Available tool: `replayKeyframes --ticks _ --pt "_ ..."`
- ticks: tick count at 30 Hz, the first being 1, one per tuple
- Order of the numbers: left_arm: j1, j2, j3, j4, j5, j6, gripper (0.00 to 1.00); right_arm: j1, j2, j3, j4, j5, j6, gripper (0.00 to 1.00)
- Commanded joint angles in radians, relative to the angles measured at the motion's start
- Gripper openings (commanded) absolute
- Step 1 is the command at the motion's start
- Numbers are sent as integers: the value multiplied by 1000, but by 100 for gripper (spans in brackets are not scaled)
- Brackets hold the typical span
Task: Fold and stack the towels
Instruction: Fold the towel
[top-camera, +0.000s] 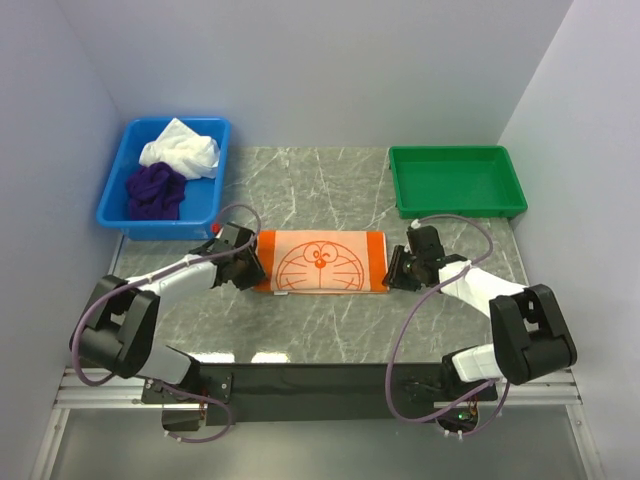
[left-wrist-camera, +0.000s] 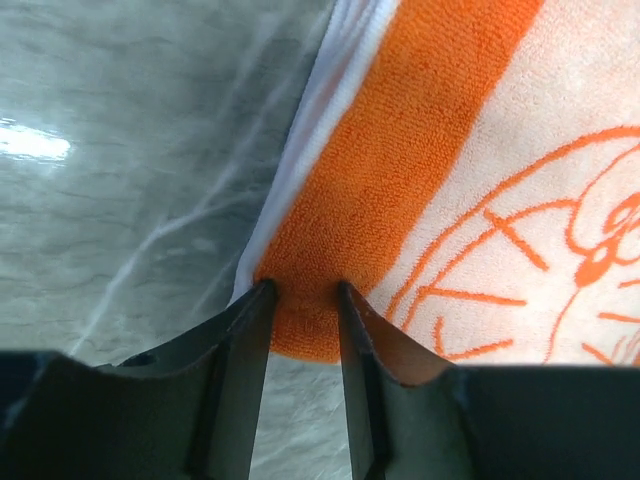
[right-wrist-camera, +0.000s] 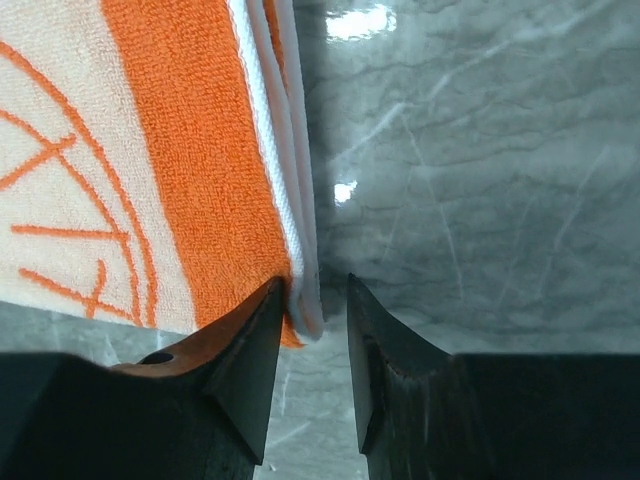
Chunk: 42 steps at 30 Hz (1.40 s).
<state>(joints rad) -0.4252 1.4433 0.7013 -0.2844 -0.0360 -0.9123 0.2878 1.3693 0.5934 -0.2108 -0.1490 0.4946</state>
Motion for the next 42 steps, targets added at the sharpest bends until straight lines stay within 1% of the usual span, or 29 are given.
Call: replayKeyframes --ticks 1,4,6,7,8,10,11,12,13,14,15,16,17,18,19,20,22,23,24,25,26,27,28,30,32,35,37,40,42 --pt "61 -9 -62 -90 -48 18 40 -6 25 -10 22 -27 5 39" --pt "106 -60 -59 -124 -93 42 41 -4 7 -15 25 -40 5 39" --pt "115 -89 -36 -150 -114 70 45 -4 -24 -21 36 -52 7 39" --pt "115 -95 -22 -157 -117 85 48 -4 -68 -24 37 -57 7 39" --pt "114 -98 16 -185 -119 98 57 -4 -96 -20 36 -51 4 40" --pt "100 -109 64 -214 -114 139 66 -3 -184 -11 11 -18 -13 43" --pt "86 -112 114 -229 -125 154 76 -3 -215 8 -19 21 -27 46" --pt "68 -122 142 -264 -160 174 81 -4 -243 19 -36 46 -33 48" --pt "13 -127 173 -281 -188 181 85 -4 -289 31 -56 70 -36 57" --pt "-22 -127 232 -292 -206 188 89 -4 -309 54 -74 116 -37 61" --pt "-59 -126 262 -311 -222 202 96 -4 -325 63 -109 135 -37 69" --pt "-140 -120 289 -317 -252 205 98 -4 -352 71 -124 147 -34 74" --pt "-182 -113 341 -312 -255 211 100 -4 -364 78 -140 175 -24 80" --pt "-223 -84 365 -305 -252 228 99 -4 -374 78 -148 186 -15 84" --pt "-303 -64 388 -288 -252 233 99 -4 -386 78 -153 196 -5 90" --pt "-338 -41 432 -279 -248 239 99 -6 -392 74 -156 204 11 91" --pt "-427 37 466 -231 -231 265 99 -7 -407 66 -163 256 36 94" --pt "-449 64 492 -211 -199 271 99 -7 -420 48 -157 273 54 94" --pt "-466 124 507 -193 -182 295 98 -12 -432 37 -156 317 67 97" --pt "-501 155 526 -184 -174 308 97 -16 -458 26 -154 330 76 98" --pt "-521 184 567 -171 -195 320 98 -22 -469 8 -159 347 91 98" --pt "-541 247 589 -174 -218 348 98 -32 -479 0 -160 362 97 100" --pt "-579 276 613 -179 -235 361 98 -38 -493 -6 -165 385 99 100" --pt "-625 357 674 -185 -284 409 95 -55 -503 -17 -180 402 107 100" --pt "-647 405 725 -194 -295 431 90 -62 -509 -27 -183 402 108 100" --pt "-687 489 791 -205 -329 480 88 -76 -512 -44 -173 381 113 100" --pt "-719 546 825 -225 -380 512 88 -82 -509 -53 -161 367 114 100" --pt "-738 612 885 -246 -418 532 81 -84 -501 -64 -147 341 116 99" --pt "-741 646 892 -245 -421 535 76 -85 -496 -70 -133 325 117 98"
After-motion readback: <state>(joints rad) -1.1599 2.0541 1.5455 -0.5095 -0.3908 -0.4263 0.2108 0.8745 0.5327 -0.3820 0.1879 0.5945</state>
